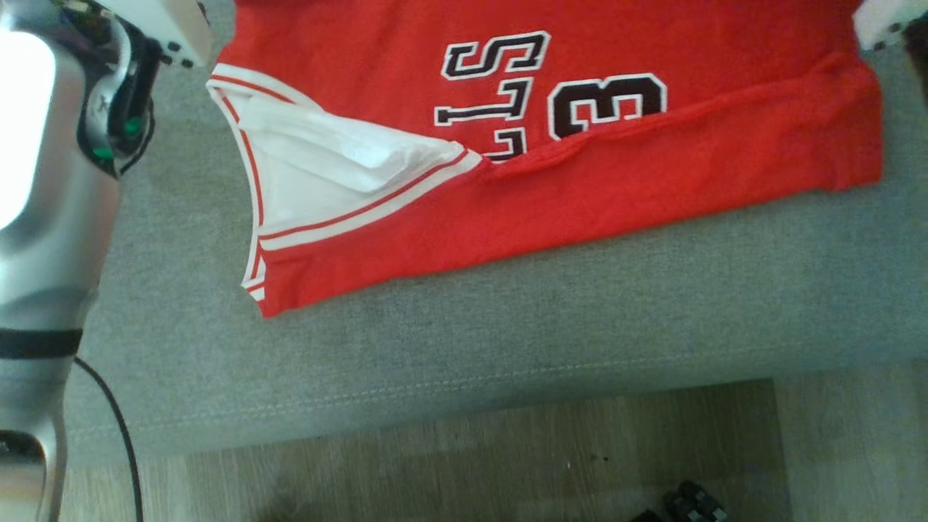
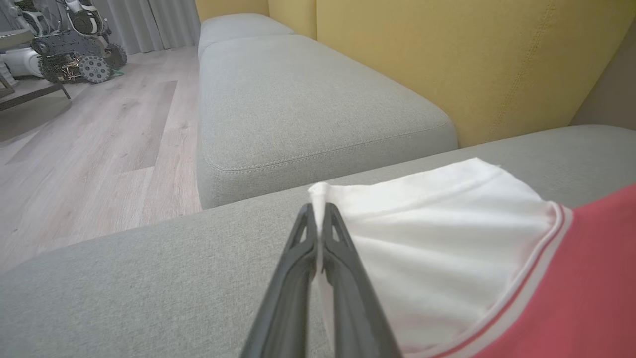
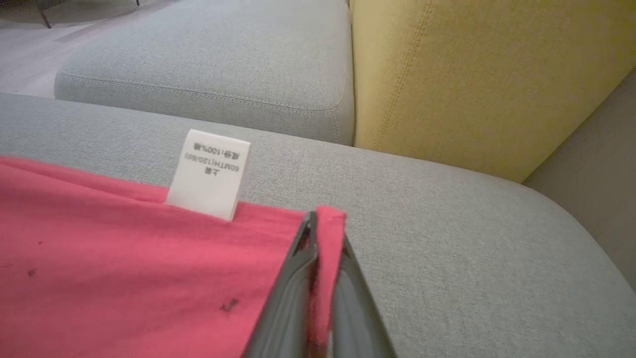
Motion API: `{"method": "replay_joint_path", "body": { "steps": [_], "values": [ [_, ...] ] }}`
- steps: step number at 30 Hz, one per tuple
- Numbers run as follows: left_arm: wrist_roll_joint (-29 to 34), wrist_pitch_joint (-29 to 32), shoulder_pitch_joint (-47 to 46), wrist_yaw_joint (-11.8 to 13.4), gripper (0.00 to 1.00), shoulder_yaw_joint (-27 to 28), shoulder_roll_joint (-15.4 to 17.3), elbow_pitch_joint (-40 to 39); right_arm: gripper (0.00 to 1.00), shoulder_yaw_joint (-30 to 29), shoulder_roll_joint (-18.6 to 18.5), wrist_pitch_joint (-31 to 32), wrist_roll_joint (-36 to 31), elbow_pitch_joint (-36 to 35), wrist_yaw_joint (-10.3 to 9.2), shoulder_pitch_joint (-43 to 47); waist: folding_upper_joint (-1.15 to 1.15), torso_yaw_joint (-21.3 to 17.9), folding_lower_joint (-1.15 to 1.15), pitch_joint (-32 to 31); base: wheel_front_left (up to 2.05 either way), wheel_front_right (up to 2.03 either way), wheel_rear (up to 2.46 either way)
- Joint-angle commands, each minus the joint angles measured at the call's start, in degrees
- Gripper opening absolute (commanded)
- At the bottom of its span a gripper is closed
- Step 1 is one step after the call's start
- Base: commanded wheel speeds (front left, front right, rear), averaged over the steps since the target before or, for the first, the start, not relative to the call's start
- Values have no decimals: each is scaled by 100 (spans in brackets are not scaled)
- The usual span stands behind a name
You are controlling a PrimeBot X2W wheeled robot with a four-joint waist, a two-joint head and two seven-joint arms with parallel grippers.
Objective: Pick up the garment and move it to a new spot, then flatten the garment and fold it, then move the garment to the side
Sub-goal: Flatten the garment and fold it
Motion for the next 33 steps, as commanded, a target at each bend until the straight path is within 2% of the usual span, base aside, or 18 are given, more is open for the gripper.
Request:
{"method": "replay_joint_path", "body": {
  "steps": [1,8,13,18,25,33],
  "values": [
    [26,-117,-247,-2,0,216,238,-33,0,-44,117,-149,-72,-29,19,2,0,-38,0,-30,0,0,0],
    [86,-199,84,-117,0,40,353,57,0,-121,352,-519,-68,146,19,228,0,-88,0,-239,0,0,0],
    [96,-107,572,-103,0,-48,590,-322,0,-55,350,-711,-11,98,19,494,0,-79,0,-440,0,0,0],
    [118,56,1135,13,0,-105,884,-977,0,-20,221,-811,172,-40,19,857,0,7,0,-666,0,0,0],
    [67,662,2087,70,0,-352,1353,-2241,0,88,-13,-758,470,-294,19,1328,0,91,0,-904,0,0,0],
    [-80,1228,2906,68,0,-601,1801,-3272,0,319,-289,-316,753,-647,19,1816,0,154,0,-1041,0,0,0]
  ]
}}
